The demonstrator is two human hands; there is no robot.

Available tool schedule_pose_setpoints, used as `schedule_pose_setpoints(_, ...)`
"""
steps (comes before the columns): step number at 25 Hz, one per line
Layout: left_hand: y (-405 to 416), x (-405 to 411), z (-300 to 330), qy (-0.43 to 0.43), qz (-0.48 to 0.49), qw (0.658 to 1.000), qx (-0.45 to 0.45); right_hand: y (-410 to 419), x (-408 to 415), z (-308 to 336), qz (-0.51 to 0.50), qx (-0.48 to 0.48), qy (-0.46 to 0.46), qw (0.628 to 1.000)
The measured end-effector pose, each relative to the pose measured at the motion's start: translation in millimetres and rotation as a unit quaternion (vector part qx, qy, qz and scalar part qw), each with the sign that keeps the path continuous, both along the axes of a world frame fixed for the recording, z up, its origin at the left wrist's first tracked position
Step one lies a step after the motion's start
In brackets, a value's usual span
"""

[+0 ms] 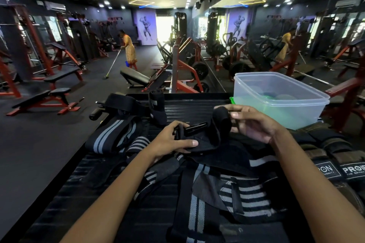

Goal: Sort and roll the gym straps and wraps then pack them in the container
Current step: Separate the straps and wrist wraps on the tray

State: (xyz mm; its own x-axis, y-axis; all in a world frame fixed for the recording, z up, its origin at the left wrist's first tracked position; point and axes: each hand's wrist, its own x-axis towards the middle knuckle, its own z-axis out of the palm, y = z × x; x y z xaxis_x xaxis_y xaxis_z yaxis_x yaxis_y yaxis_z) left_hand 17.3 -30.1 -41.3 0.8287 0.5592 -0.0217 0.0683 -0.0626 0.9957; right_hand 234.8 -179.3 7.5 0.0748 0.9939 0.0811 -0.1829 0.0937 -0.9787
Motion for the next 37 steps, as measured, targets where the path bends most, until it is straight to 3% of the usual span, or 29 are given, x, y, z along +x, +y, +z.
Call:
schedule_pose_setpoints(3, -3, -1, 9, -0.045, 0.048, 0.995, -0.076, 7, 1, -3, 0.063, 0.036, 0.031, 0.997)
schedule_pose_setpoints(7, -7, 7, 21, -0.087, 0.129, 0.971, -0.182, 25, -15, -12, -0.046, 0.028, 0.096, 0.994)
schedule_pose_setpoints(10, -8, 11, 19, -0.094, 0.187, 0.943, -0.261, 35, -41, -11, -0.115, -0.023, 0.030, 0.993)
schedule_pose_setpoints(13, -8, 12, 20, -0.091, 0.206, 0.928, -0.298, 44, -58, -12, -0.192, 0.010, 0.005, 0.981)
schedule_pose_setpoints(16, -6, 11, 19, -0.043, 0.154, 0.945, -0.285, 47, -59, -18, -0.321, 0.018, -0.118, 0.939)
schedule_pose_setpoints(18, -4, 11, 16, -0.007, 0.112, 0.961, -0.252, 48, -60, -22, -0.328, 0.019, -0.149, 0.933)
schedule_pose_setpoints(21, -7, 9, 18, 0.010, 0.066, 0.974, -0.215, 47, -61, -22, -0.314, 0.014, -0.121, 0.942)
schedule_pose_setpoints(26, -14, 4, 24, -0.014, 0.053, 0.976, -0.212, 39, -53, -9, -0.220, -0.043, 0.016, 0.974)
schedule_pose_setpoints(34, -19, 1, 29, 0.015, 0.023, 0.986, -0.166, 41, -51, -7, -0.232, -0.089, 0.015, 0.969)
schedule_pose_setpoints(37, -20, 2, 28, -0.015, 0.015, 0.983, -0.185, 42, -51, -6, -0.221, -0.096, 0.023, 0.970)
